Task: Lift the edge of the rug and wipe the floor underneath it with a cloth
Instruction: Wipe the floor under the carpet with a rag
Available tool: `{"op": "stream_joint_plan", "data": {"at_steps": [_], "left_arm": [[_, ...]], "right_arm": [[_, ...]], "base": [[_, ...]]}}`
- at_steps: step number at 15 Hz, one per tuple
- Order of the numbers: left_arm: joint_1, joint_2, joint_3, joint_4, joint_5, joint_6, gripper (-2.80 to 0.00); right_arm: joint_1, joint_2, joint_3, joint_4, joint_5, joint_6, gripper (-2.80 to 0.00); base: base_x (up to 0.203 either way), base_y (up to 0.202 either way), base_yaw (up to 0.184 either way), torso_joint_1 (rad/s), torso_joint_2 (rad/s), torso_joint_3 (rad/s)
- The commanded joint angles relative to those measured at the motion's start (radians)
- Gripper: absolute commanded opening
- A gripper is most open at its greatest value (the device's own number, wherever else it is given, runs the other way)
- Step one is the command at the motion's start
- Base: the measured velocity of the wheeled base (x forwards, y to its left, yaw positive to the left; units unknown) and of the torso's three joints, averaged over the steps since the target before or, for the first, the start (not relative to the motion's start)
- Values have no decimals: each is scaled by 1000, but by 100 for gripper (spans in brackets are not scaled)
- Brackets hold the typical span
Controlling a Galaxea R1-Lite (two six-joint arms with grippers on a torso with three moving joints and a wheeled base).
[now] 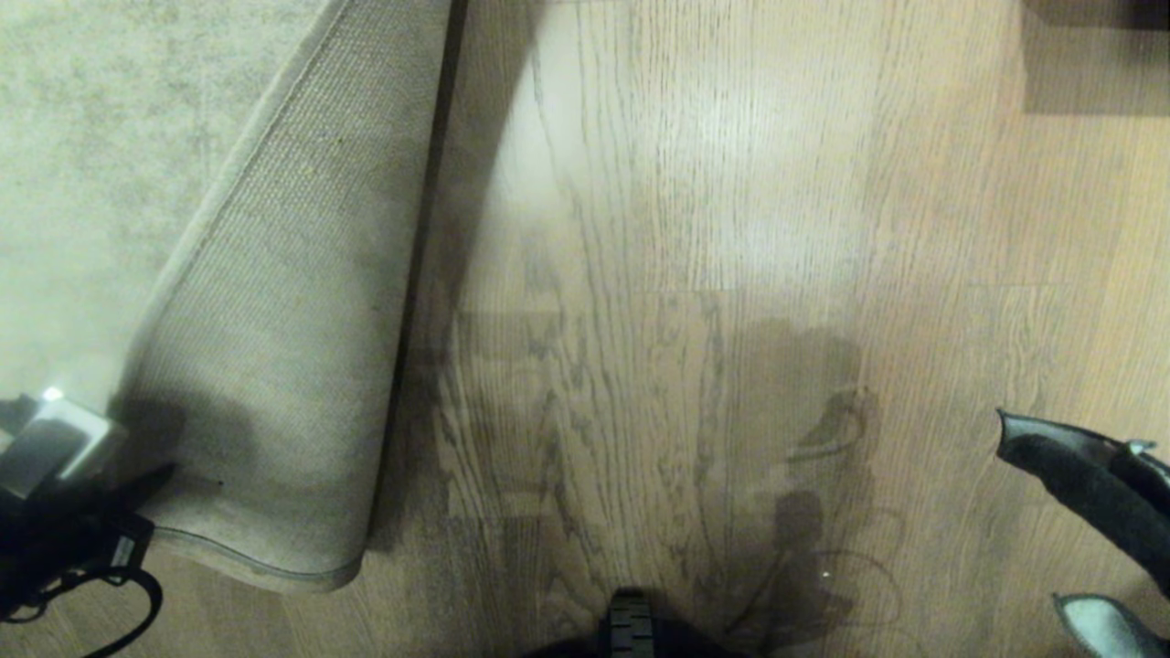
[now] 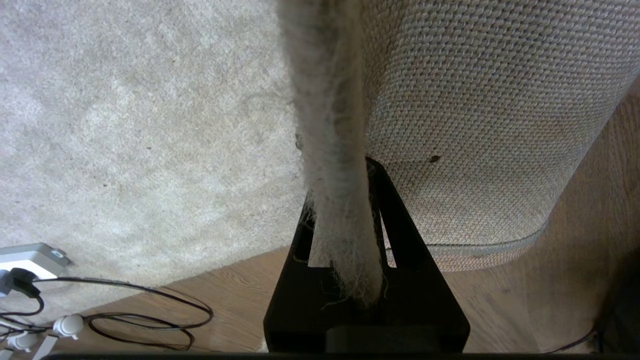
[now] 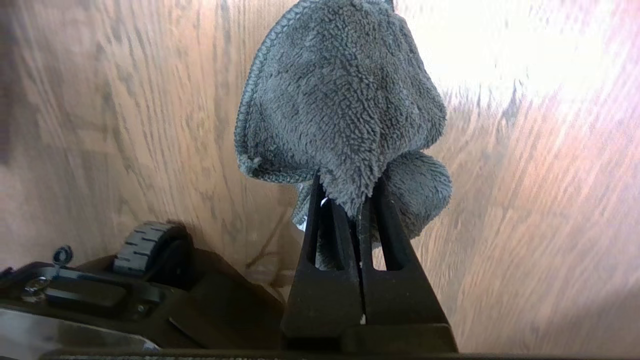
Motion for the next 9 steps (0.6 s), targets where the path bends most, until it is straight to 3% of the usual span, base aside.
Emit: {"op": "stream_joint_plan", "data": {"at_steps": [1, 9], "left_arm": [[1, -3, -1, -6, -2, 3, -280], [1, -3, 1, -4, -2, 5, -280]], "right_arm": [[3, 86, -17, -29, 5, -4, -280], [3, 163, -32, -80, 5, -25, -280]], "base": [[0, 0, 0, 0, 0, 0], [0, 0, 0, 0, 0, 0]]}}
